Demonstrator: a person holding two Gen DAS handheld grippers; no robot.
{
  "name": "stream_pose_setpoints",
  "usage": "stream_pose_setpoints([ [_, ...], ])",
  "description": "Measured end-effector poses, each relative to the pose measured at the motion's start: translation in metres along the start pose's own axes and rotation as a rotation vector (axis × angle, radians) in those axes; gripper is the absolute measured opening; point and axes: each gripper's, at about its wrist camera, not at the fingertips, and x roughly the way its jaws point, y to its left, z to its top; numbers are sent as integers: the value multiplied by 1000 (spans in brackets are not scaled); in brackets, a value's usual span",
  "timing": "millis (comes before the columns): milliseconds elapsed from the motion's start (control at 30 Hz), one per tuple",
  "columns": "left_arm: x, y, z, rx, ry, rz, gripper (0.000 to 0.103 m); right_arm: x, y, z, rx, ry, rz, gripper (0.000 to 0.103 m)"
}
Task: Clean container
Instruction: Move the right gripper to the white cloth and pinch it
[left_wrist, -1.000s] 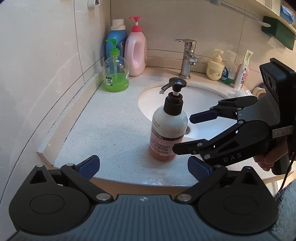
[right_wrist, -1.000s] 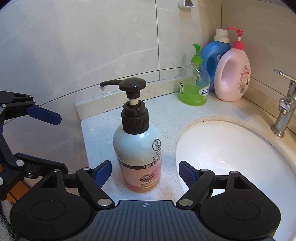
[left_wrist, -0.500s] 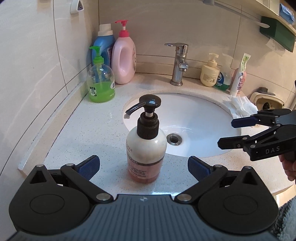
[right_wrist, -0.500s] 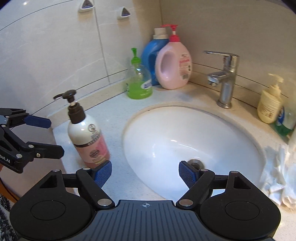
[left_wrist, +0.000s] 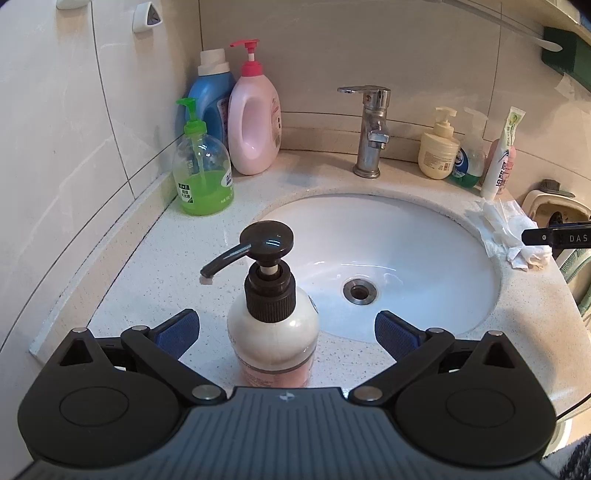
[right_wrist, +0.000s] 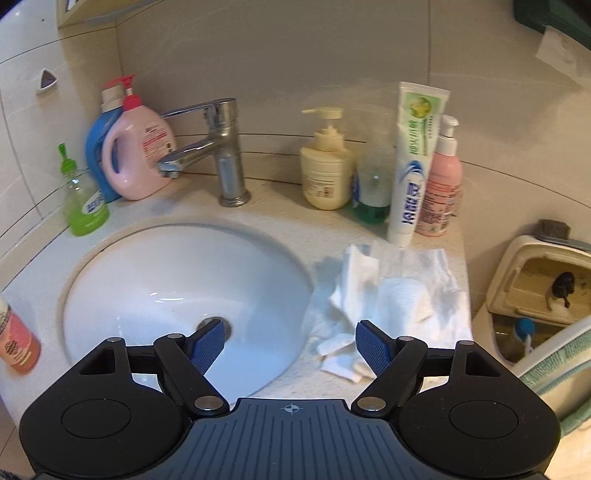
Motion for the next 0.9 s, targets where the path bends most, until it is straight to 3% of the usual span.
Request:
stream_pose_setpoints([
  [267,3,-7,1,-16,21,19,103,22,-54,11,114,9,-125,73],
  [400,1,-9,3,-33,14,25,103,38,-69,13,137,17,-147,68],
  [600,-3,-12,3,-34,12,37,103,67,-71,10,124,94,-110,48],
  [667,-4,-13,3,-32,15,41,103,73,-72,5,129,119,-104,36],
  [800,-5,-15,3,-32,9,49,103,73,-76,0,165,107,-77,32],
  [867,-6,-17,3,-29,5,50,103,71,-78,0,177,106,-56,22],
  [900,-6,-17,4,-24,2,50,103,70,-78,1,181,105,-52,22],
])
